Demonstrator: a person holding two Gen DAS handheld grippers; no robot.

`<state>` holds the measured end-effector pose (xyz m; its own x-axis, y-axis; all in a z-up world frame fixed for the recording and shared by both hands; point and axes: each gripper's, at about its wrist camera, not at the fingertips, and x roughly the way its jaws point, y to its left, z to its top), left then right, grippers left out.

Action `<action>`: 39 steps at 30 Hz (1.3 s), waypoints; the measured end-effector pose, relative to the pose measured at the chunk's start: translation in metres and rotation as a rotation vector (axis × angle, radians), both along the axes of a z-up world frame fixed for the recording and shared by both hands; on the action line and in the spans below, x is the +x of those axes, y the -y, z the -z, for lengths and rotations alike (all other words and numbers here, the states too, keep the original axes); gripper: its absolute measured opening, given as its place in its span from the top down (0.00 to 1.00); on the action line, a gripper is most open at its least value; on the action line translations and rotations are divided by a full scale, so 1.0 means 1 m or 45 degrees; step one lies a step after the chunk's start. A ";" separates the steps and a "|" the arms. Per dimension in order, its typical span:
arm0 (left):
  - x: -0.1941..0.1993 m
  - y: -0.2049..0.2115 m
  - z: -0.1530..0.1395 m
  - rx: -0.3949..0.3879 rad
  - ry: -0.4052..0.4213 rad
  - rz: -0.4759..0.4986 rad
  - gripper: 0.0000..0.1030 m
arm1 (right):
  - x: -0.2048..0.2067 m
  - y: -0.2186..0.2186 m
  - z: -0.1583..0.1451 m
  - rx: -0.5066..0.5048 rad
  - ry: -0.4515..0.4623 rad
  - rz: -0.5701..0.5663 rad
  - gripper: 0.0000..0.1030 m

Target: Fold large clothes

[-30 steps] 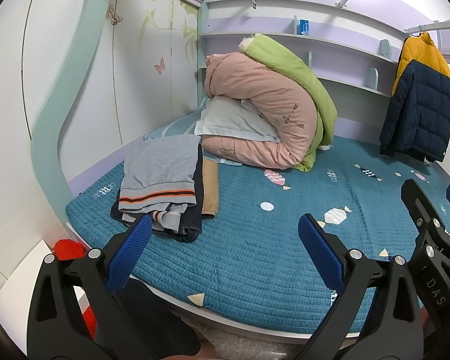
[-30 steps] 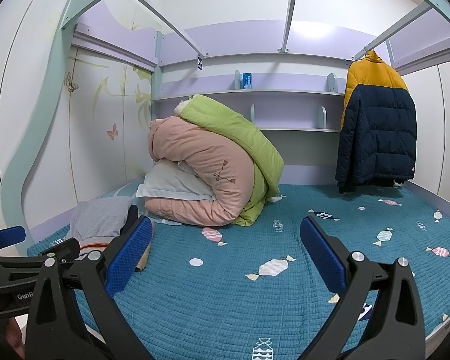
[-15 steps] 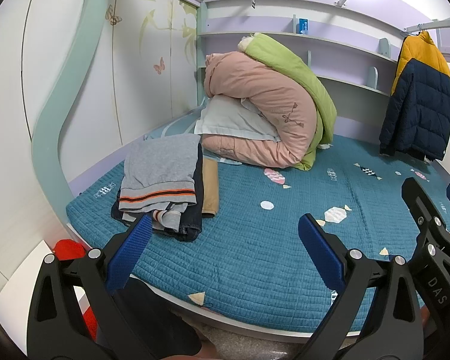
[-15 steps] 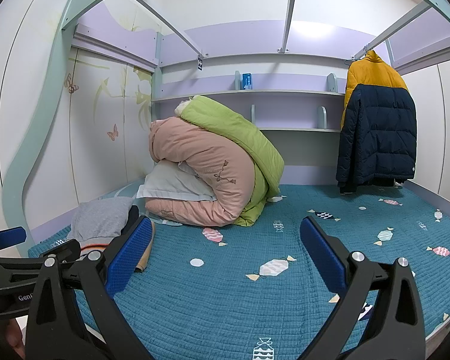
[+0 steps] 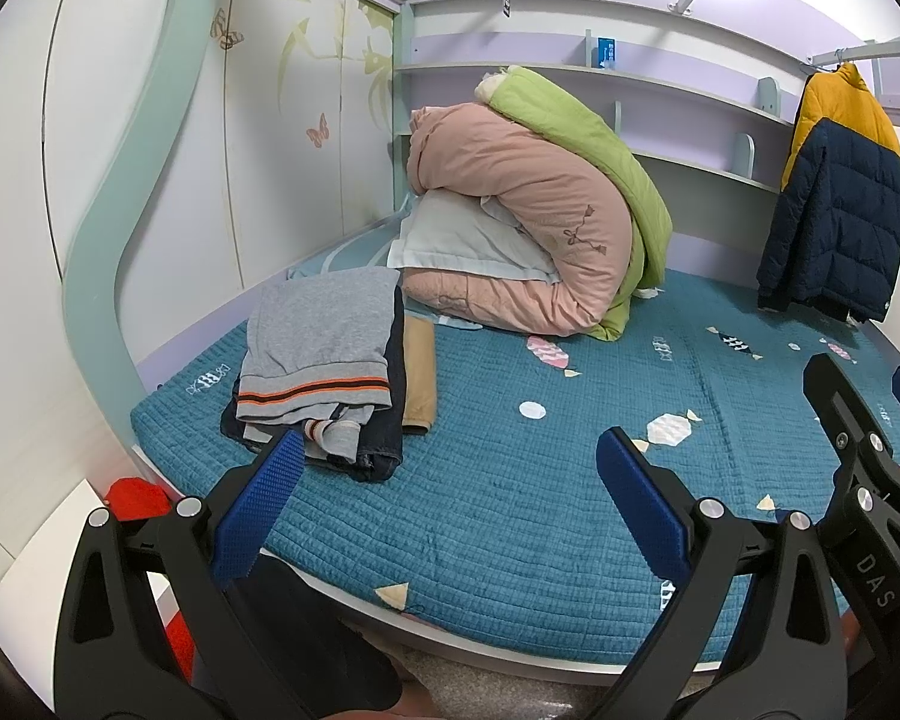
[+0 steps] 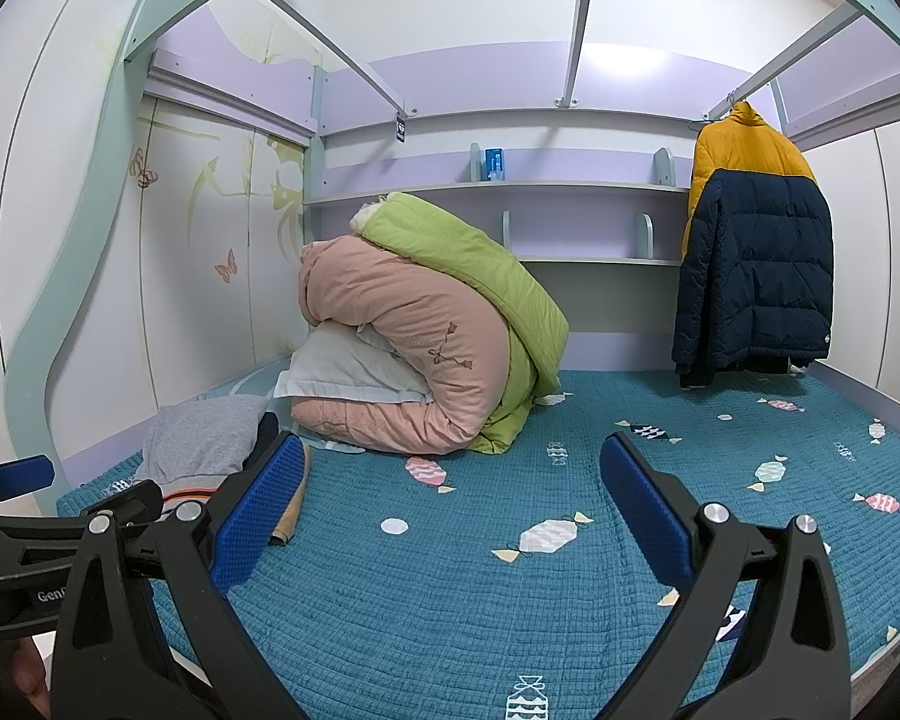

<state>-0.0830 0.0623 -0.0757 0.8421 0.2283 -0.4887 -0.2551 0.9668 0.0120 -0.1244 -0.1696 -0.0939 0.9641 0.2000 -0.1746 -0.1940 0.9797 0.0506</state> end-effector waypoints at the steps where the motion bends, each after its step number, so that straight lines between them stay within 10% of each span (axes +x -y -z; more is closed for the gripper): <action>1: 0.000 0.000 0.000 0.001 -0.001 -0.001 0.05 | 0.000 0.000 0.000 -0.001 0.001 0.002 0.07; 39: -0.003 -0.004 0.002 0.004 -0.027 0.019 0.05 | -0.003 -0.003 -0.001 -0.003 0.000 0.008 0.07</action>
